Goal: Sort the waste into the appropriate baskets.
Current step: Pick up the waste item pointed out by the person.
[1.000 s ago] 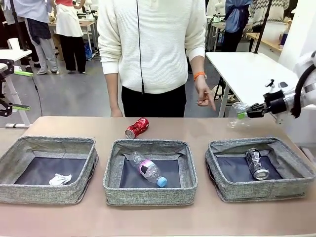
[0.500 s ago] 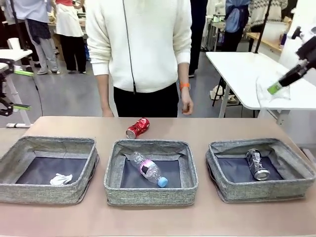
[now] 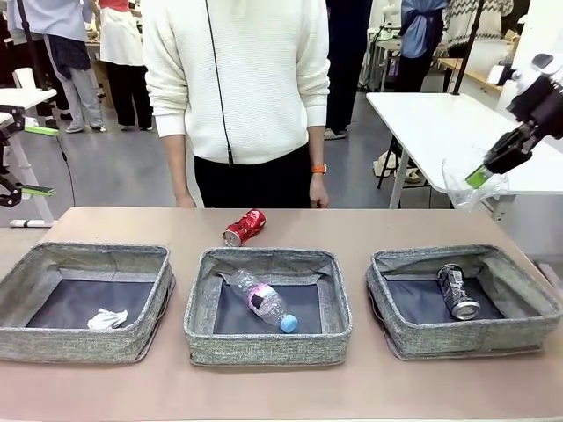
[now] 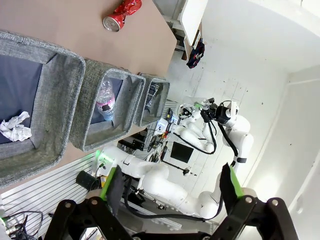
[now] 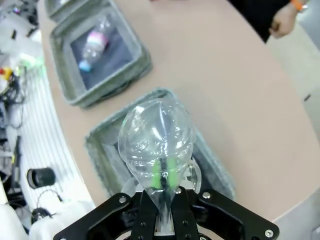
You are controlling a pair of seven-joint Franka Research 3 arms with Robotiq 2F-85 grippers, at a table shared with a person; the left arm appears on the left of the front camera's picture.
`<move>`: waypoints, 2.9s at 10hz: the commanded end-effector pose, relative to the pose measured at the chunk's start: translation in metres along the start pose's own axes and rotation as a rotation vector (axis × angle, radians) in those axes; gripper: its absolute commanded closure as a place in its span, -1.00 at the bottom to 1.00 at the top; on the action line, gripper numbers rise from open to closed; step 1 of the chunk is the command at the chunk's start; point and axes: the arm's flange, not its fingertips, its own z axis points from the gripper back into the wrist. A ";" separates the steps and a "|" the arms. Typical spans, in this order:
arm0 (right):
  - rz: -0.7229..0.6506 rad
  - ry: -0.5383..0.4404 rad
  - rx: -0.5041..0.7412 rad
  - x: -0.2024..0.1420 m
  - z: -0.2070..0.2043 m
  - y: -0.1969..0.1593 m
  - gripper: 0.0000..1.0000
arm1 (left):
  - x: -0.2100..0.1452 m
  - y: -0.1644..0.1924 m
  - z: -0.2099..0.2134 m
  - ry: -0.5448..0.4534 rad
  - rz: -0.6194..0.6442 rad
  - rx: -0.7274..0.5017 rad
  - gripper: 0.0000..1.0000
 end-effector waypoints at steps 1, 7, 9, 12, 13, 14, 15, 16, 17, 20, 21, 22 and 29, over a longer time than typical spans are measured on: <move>0.014 0.010 0.013 0.004 -0.009 0.006 0.93 | -0.002 -0.001 0.001 -0.001 0.001 0.009 -1.00; -0.475 0.232 -0.155 0.210 -0.007 0.191 0.93 | -0.002 -0.001 0.001 -0.001 0.001 0.009 -1.00; -0.298 0.256 -0.202 0.236 -0.030 0.252 0.93 | -0.002 -0.001 0.001 -0.001 0.001 0.009 -1.00; -0.361 0.204 -0.204 0.233 -0.024 0.267 0.93 | -0.002 -0.001 0.001 -0.001 0.001 0.009 -1.00; -0.361 0.204 -0.204 0.233 -0.024 0.267 0.93 | -0.002 -0.001 0.001 -0.001 0.001 0.009 -1.00; -0.321 0.212 -0.189 0.239 -0.031 0.282 0.93 | -0.002 -0.001 0.001 -0.001 0.001 0.009 -1.00; -0.402 0.201 -0.170 0.258 -0.042 0.302 0.93 | -0.002 -0.001 0.001 -0.001 0.001 0.009 -1.00; -0.477 0.226 -0.119 0.280 -0.044 0.325 0.93 | -0.002 -0.001 0.001 -0.001 0.001 0.009 -1.00; -0.596 0.255 -0.089 0.296 -0.041 0.343 0.93 | -0.002 -0.001 0.001 -0.001 0.001 0.009 -1.00; -0.832 0.164 -0.020 0.334 -0.025 0.387 0.93 | -0.002 -0.001 0.001 -0.001 0.001 0.009 -1.00; -0.859 0.161 -0.044 0.342 -0.022 0.392 0.93 | -0.002 -0.001 0.001 -0.001 0.001 0.009 -1.00; -0.901 0.155 -0.109 0.347 -0.018 0.388 0.93 | -0.002 -0.001 0.001 -0.001 0.001 0.009 -1.00; -0.921 0.194 -0.155 0.347 0.002 0.376 0.93 | -0.002 -0.001 0.001 -0.001 0.001 0.009 -1.00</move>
